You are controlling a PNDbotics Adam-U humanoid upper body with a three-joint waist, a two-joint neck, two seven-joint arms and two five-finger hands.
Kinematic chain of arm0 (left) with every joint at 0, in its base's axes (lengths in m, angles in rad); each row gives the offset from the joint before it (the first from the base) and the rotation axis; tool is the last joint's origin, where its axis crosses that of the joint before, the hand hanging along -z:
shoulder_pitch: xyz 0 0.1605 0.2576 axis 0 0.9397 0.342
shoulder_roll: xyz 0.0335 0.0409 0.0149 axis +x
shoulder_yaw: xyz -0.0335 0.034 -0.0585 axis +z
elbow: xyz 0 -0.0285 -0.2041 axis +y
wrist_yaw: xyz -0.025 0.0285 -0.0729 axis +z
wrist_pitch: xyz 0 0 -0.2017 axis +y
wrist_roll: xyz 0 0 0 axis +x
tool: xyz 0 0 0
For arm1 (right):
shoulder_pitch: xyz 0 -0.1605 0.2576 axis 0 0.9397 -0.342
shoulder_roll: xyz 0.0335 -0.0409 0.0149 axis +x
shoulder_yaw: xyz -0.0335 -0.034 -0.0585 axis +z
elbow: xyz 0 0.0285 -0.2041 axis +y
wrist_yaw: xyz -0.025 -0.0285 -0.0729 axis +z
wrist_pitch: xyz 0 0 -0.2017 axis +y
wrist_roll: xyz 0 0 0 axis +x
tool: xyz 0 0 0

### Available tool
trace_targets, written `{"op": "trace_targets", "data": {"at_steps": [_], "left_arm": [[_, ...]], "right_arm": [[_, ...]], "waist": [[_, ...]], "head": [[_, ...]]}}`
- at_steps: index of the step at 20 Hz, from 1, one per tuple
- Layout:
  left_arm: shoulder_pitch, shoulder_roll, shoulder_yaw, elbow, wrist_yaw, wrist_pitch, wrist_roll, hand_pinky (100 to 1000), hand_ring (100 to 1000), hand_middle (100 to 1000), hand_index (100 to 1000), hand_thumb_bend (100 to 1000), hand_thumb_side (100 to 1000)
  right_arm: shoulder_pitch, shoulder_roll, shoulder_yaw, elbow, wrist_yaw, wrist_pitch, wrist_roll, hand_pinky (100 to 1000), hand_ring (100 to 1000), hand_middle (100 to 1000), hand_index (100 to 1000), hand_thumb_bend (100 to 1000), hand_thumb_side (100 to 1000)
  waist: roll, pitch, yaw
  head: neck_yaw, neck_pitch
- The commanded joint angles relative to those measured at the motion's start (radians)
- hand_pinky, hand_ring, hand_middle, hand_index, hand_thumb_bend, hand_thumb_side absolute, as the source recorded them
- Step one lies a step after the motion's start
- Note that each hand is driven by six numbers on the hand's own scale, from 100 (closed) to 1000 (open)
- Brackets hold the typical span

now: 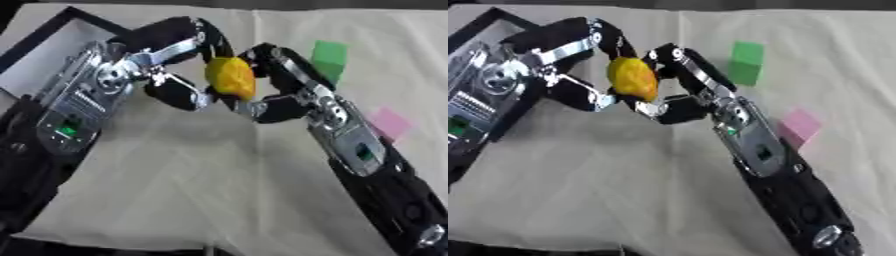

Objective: Pick up the objects with one hand, pass them to the other hand, and then place them into the box on the other side of the table.

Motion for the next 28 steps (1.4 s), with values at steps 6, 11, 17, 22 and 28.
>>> {"op": "trace_targets", "data": {"at_steps": [6, 11, 17, 22, 28], "left_arm": [[-0.019, 0.004, 0.006, -0.122, -0.083, 0.030, -0.064, 808, 713, 698, 806, 563, 192], [-0.016, 0.008, 0.008, -0.139, -0.099, 0.038, -0.087, 808, 717, 702, 806, 597, 204], [-0.014, 0.011, 0.011, -0.153, -0.116, 0.040, -0.117, 803, 718, 701, 801, 599, 234], [-0.014, 0.010, 0.010, -0.153, -0.135, 0.049, -0.109, 799, 718, 701, 803, 591, 199], [-0.015, 0.003, 0.008, -0.133, -0.161, 0.057, -0.072, 793, 713, 695, 796, 538, 141]], "right_arm": [[-0.009, -0.011, -0.003, 0.002, 0.056, 0.028, -0.041, 392, 699, 304, 473, 289, 100], [-0.008, -0.012, -0.002, 0.001, 0.067, 0.032, -0.048, 387, 694, 302, 471, 289, 100], [-0.007, -0.012, 0.000, 0.000, 0.076, 0.034, -0.054, 384, 692, 301, 470, 291, 100], [-0.005, -0.011, 0.003, -0.002, 0.063, 0.025, -0.048, 388, 693, 302, 470, 289, 100], [-0.004, -0.011, 0.006, -0.003, 0.043, 0.005, -0.018, 386, 693, 302, 471, 286, 100]], "waist": [[-0.002, -0.016, 0.004], [-0.002, -0.016, 0.005], [-0.003, -0.017, 0.007], [-0.004, -0.016, 0.006], [-0.003, -0.015, 0.004]], "head": [[0.003, 0.001], [0.003, 0.000], [0.002, 0.001], [0.007, 0.002], [0.010, 0.003]]}}
